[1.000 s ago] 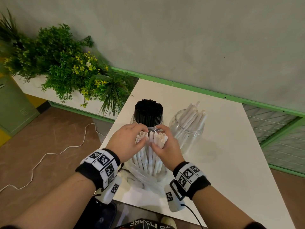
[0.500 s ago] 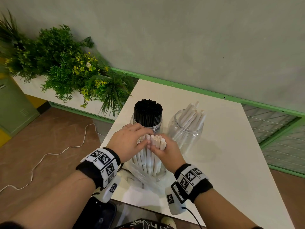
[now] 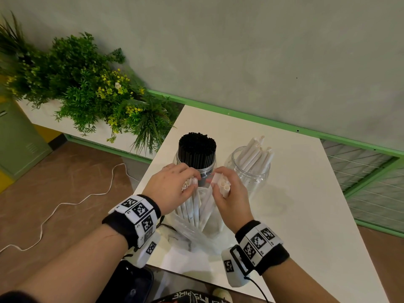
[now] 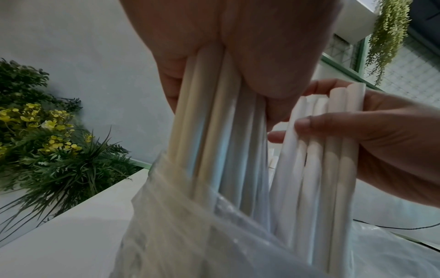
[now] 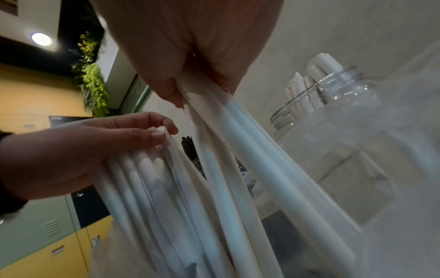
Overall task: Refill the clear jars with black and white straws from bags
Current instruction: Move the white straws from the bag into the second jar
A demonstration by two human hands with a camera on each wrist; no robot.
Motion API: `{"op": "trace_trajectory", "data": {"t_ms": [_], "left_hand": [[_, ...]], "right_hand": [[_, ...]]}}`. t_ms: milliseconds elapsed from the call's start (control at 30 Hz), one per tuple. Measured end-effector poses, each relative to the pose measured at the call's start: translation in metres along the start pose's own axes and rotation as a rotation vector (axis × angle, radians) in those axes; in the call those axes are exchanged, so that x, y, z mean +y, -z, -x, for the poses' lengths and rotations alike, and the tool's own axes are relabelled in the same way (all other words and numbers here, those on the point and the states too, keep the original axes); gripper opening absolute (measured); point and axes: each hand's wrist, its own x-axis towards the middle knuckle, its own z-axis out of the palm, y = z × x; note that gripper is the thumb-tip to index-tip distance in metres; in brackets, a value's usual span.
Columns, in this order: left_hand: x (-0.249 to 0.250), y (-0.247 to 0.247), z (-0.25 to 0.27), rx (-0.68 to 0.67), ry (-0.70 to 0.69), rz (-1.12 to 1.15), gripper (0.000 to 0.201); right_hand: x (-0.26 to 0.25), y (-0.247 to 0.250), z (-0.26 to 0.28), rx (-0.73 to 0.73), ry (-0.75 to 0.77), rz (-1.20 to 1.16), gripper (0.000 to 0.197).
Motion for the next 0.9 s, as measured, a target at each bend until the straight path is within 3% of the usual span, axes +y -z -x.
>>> {"op": "trace_trajectory", "data": {"t_ms": [167,267,467,700,900], "left_hand": [[0.000,-0.001,0.000,-0.027,0.000,0.011,0.038],[-0.001,-0.001,0.000,-0.043,0.004,0.004,0.032],[0.001,-0.003,-0.001,-0.031,-0.007,0.002,0.024],[0.002,-0.003,0.000,-0.029,-0.016,0.011,0.039],[0.004,-0.004,-0.001,-0.018,-0.026,0.001,0.026]], "right_hand": [[-0.003,-0.001,0.003,0.141,0.018,-0.020,0.030],[-0.004,-0.001,0.005,0.193,0.048,0.027,0.033],[0.001,0.002,0.009,0.121,0.007,0.023,0.044],[0.005,0.009,0.013,0.153,-0.027,-0.033,0.032],[0.001,0.008,0.008,0.087,-0.136,-0.091,0.022]]}}
